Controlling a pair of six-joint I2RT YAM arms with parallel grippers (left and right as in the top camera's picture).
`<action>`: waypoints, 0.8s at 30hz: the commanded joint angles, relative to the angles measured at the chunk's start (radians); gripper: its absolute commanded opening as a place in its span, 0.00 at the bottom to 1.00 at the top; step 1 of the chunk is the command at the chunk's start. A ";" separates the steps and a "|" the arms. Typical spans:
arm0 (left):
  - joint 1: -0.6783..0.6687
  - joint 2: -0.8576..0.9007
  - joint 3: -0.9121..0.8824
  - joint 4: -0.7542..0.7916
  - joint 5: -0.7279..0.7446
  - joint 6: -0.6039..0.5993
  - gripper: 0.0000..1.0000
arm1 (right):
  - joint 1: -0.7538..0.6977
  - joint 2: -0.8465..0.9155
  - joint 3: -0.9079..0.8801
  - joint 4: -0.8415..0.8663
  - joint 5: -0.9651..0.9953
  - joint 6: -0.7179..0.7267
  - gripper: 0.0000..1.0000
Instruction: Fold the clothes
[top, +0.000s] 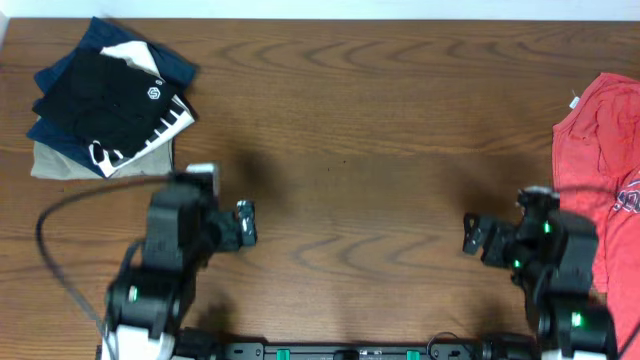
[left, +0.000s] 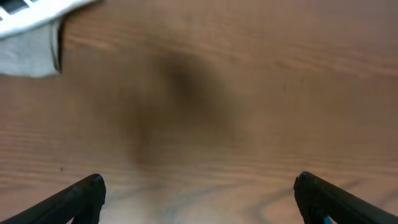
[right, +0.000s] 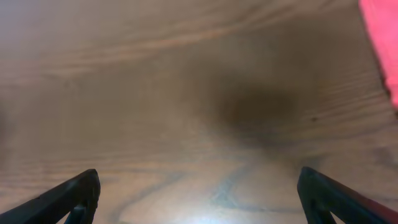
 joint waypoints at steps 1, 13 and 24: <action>0.001 -0.101 -0.049 0.003 -0.025 -0.016 0.98 | -0.004 -0.097 -0.039 0.000 0.019 0.022 0.99; 0.001 -0.169 -0.052 -0.045 -0.025 -0.016 0.98 | -0.004 -0.139 -0.042 -0.114 0.019 0.022 0.99; 0.001 -0.169 -0.052 -0.045 -0.025 -0.016 0.98 | -0.004 -0.139 -0.042 -0.139 0.019 0.022 0.99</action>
